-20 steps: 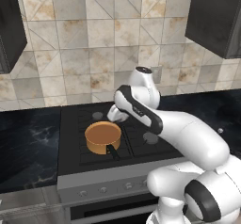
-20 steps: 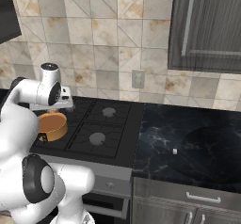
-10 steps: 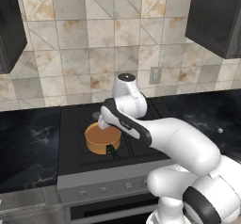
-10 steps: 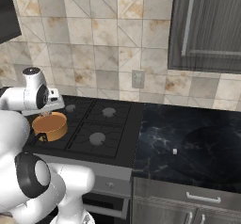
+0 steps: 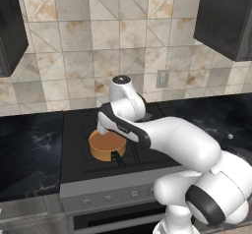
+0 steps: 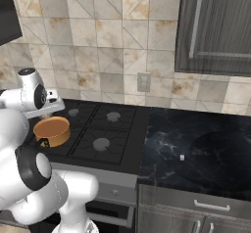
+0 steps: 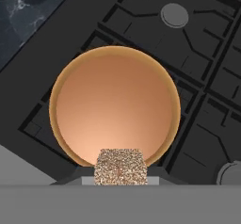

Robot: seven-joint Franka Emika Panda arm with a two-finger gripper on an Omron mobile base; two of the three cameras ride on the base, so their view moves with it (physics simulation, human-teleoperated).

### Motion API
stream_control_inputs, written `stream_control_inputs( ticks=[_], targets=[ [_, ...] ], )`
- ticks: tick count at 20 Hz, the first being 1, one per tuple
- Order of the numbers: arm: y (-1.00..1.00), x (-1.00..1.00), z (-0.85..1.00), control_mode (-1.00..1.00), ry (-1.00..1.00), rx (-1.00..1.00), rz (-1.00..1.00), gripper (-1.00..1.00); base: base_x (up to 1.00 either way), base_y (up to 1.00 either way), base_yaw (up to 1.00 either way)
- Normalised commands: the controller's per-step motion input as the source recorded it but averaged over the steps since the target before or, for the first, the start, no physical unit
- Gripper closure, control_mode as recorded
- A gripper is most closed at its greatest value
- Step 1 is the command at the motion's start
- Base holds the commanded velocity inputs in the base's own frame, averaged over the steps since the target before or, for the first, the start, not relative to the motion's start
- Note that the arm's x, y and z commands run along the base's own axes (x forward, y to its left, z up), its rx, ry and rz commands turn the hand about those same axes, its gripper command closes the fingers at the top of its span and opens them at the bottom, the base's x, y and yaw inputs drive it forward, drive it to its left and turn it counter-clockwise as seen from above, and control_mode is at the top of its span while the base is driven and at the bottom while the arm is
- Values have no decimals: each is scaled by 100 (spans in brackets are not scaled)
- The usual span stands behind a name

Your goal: Pick up the sugar cube(s) and place them in the saucepan with hot chocolate.

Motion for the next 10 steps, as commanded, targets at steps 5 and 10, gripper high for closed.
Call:
stream_control_inputs(
  ticks=[5, 10],
  targets=[
    [0, 10, -10, -100, 5, 0, 0, 100, 0, 0, 0],
    [0, 0, -8, -100, 4, 0, 0, 100, 0, 0, 0]
  ],
)
